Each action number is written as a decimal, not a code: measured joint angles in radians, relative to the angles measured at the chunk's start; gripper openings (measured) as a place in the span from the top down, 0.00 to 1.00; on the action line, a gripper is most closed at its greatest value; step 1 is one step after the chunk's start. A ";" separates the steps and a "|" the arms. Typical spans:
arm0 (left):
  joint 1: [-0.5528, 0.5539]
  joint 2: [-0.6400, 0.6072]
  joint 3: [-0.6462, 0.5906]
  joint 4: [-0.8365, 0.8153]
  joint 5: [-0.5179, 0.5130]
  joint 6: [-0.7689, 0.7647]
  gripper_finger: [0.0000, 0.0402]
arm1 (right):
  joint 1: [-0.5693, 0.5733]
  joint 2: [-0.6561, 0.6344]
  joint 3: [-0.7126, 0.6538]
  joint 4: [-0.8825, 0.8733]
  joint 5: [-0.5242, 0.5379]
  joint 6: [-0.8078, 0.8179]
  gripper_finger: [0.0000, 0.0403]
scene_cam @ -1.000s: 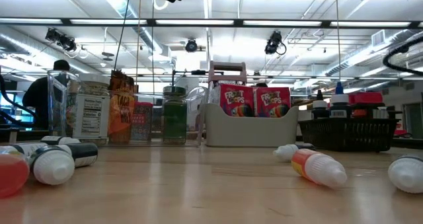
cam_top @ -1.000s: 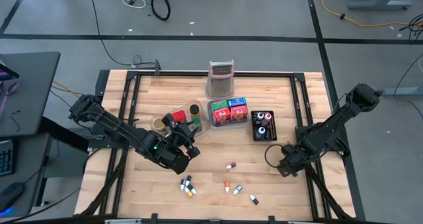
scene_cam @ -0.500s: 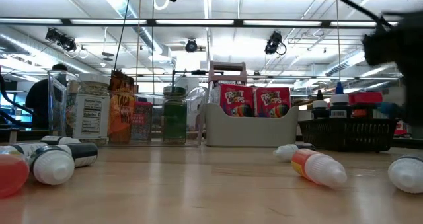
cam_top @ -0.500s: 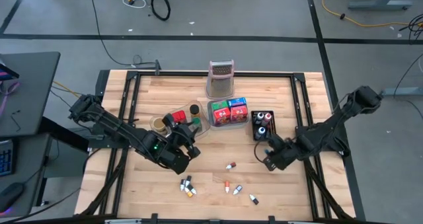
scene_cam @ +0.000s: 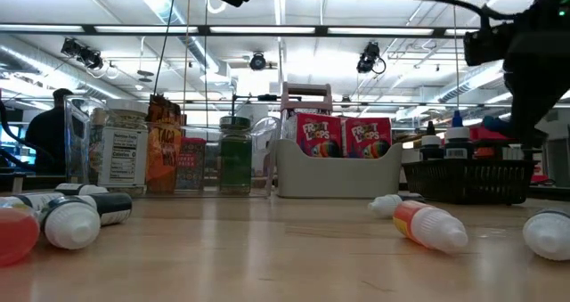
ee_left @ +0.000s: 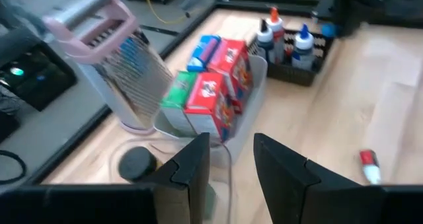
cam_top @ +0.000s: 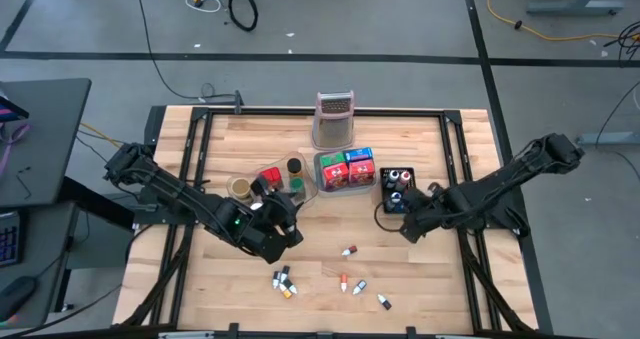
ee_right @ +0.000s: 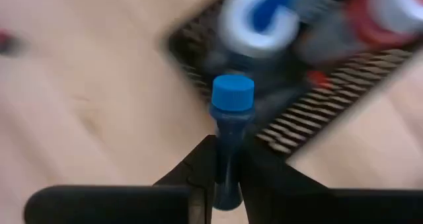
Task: Pick & Place Kitchen Items
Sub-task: Put the small blue food coloring bottle into the black basket, then put the top small green food coloring bottle into the black basket
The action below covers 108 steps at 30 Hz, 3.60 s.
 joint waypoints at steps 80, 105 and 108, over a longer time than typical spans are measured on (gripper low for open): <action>-0.098 0.112 -0.062 -0.191 0.718 -0.271 0.68 | -0.165 0.004 0.249 0.679 0.061 -1.137 0.49; -0.025 0.131 -0.300 -0.258 0.643 -0.215 0.37 | -0.165 0.005 0.248 0.692 0.061 -1.178 0.49; -0.004 0.131 -0.312 -0.283 0.638 -0.209 0.37 | -0.165 0.005 0.248 0.693 0.061 -1.178 0.49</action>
